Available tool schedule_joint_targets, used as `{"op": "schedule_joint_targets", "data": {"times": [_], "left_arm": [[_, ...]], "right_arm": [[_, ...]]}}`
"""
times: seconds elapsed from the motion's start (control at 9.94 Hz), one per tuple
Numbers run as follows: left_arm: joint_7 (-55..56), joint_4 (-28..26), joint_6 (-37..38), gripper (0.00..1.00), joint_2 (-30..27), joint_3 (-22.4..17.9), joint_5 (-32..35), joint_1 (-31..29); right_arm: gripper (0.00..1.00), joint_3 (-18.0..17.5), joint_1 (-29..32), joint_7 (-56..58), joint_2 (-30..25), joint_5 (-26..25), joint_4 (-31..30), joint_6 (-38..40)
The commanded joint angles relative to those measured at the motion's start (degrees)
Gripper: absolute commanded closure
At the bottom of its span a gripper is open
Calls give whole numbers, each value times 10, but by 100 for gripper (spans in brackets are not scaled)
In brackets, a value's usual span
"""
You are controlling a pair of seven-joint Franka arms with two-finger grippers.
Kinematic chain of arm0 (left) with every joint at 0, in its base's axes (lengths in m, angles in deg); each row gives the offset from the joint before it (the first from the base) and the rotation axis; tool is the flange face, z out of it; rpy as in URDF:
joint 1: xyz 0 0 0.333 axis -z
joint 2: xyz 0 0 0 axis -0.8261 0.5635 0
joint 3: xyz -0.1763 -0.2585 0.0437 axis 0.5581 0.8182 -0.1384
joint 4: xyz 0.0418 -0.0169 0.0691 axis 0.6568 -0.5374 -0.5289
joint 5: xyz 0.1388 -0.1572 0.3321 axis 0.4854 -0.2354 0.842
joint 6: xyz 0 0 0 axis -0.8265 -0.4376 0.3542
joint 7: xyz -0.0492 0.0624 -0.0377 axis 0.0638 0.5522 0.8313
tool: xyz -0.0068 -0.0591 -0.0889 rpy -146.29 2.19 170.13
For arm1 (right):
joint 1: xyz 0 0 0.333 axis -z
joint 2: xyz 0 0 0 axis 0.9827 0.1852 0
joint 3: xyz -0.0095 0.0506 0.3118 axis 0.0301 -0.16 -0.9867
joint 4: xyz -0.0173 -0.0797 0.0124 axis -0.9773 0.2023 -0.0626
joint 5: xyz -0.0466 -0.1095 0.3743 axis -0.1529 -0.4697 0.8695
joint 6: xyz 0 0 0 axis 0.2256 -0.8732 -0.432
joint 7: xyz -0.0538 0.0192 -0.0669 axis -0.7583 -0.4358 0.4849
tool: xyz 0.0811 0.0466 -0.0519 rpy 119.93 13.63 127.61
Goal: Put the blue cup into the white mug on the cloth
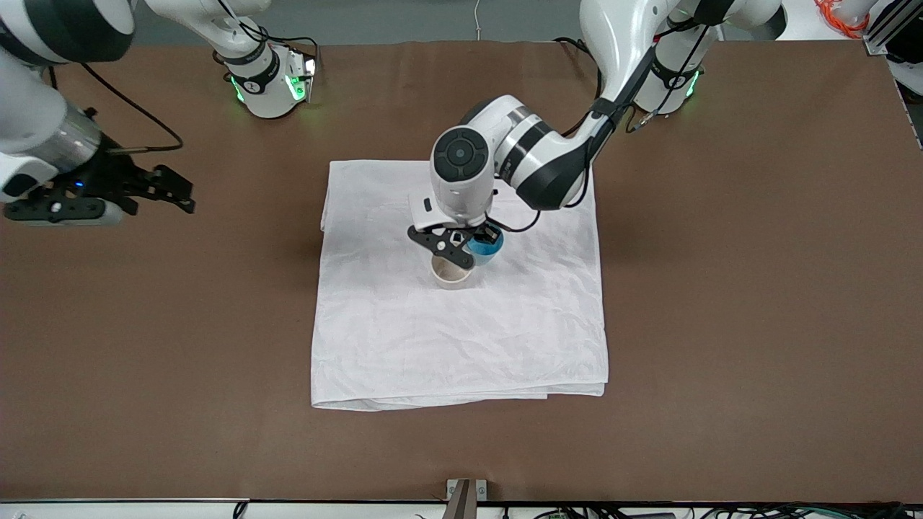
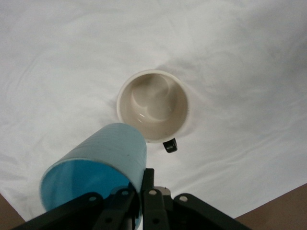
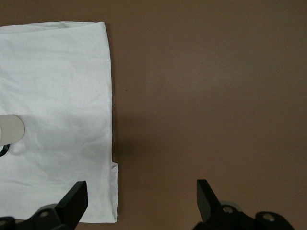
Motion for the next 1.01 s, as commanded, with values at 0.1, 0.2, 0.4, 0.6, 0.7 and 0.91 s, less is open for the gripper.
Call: {"op": "schedule_joint_targets", "data": {"times": [0.1,0.2,0.4,0.6,0.7,0.91], "left_arm": [[-20,18,-30,100,14,-10,0,19],[-20,18,-41,100,22,-11,1,29],[-20,18,-50,100,31,-11,1,30],[-32,18,-62,100,34,-12,3,29],[-32,18,-70,100,40,-12,5,30],[-32,18,-84,100,47,-12,27,36]], "right_arm": [[0,-13,19,5,-10,3,69,67],[0,-13,19,3,-10,3,70,70],[0,-13,25,3,-9,3,70,64],[0,-15,21,3,-7,0,71,53],[0,-16,20,3,-7,0,72,52],[0,-17,19,4,-2,0,74,35]]}}
